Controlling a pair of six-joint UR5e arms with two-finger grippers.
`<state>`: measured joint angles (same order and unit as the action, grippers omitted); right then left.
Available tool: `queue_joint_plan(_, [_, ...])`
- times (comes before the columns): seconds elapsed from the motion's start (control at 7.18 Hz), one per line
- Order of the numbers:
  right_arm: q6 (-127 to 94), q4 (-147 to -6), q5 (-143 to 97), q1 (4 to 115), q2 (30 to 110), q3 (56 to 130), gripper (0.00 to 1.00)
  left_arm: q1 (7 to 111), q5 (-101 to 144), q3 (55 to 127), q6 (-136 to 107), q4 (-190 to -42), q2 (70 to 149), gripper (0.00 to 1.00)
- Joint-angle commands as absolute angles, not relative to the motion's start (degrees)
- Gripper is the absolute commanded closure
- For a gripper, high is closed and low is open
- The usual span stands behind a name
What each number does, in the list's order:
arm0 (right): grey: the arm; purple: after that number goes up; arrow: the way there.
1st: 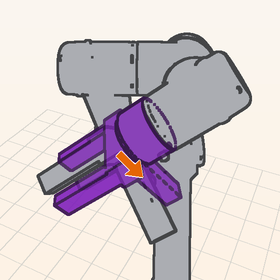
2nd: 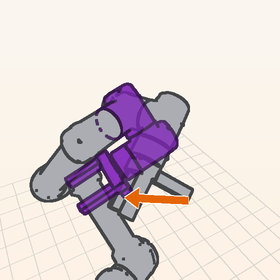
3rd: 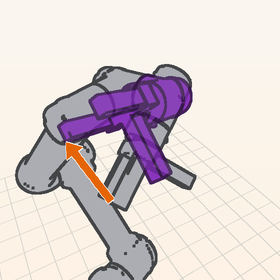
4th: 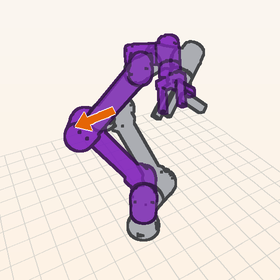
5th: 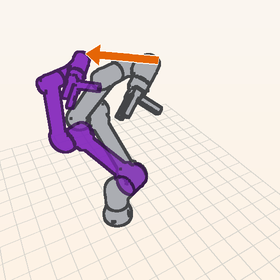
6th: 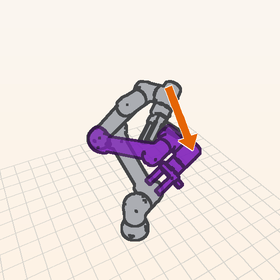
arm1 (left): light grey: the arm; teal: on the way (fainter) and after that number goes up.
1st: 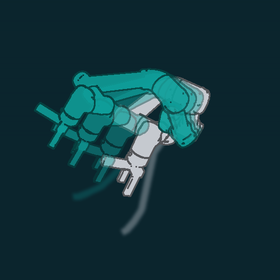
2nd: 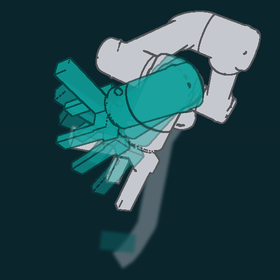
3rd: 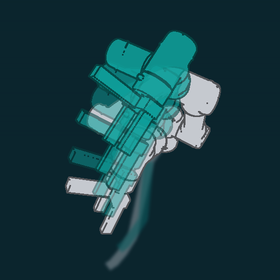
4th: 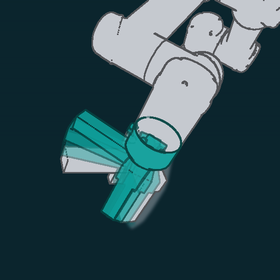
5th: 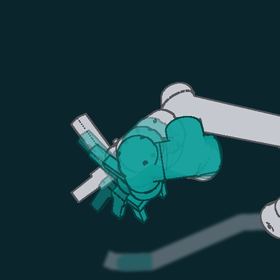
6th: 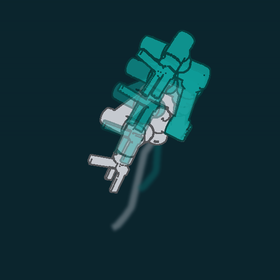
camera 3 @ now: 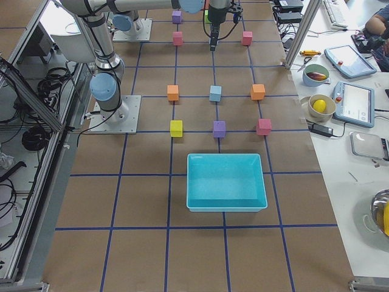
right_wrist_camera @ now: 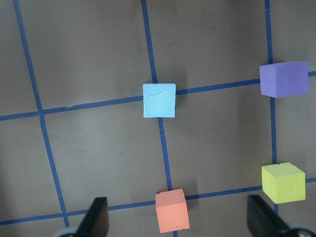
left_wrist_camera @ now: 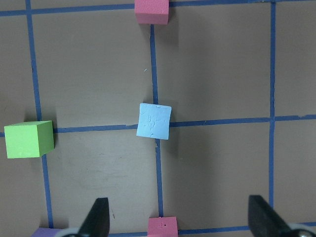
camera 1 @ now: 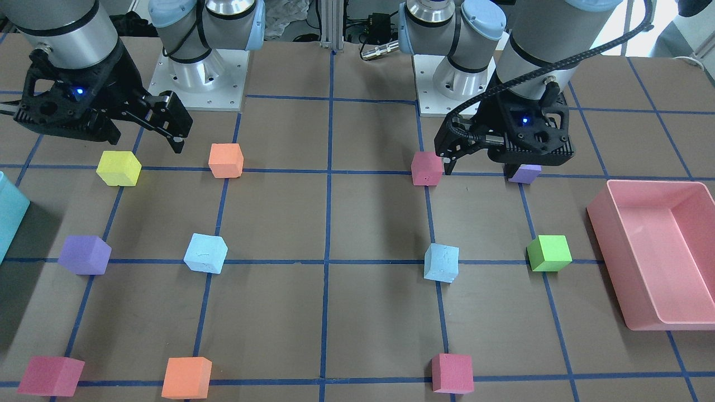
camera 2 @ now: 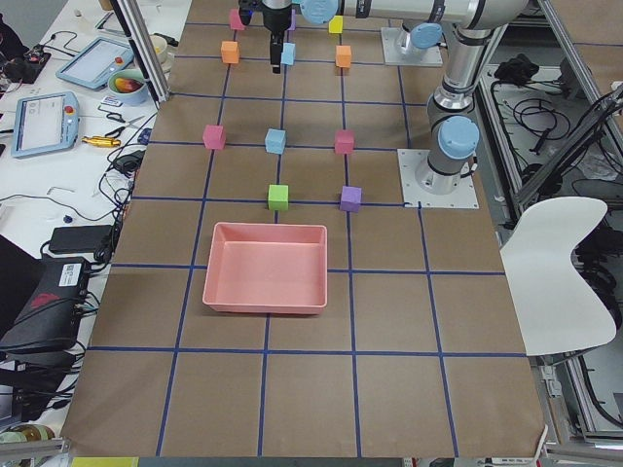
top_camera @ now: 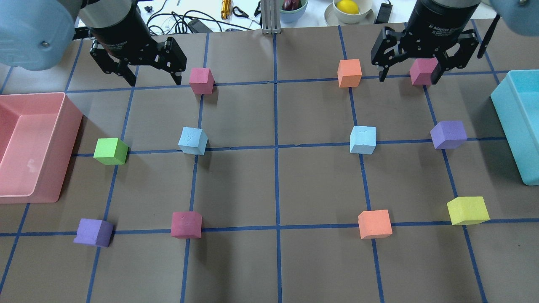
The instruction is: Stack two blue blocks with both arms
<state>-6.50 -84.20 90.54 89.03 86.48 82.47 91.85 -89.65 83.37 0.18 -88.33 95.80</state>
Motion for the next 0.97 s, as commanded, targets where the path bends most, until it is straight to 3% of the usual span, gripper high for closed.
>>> queue_joint_plan(0.0, [-6.6,-84.2,90.5,89.0,86.5,82.5,0.0,91.8,-89.8,83.4,0.2,-88.3,95.8,0.0])
queue_joint_plan(0.84, [-6.7,-84.1,90.8,89.0,86.7,82.9,0.0,91.5,-90.2,85.5,1.7,-87.2,98.6,0.0])
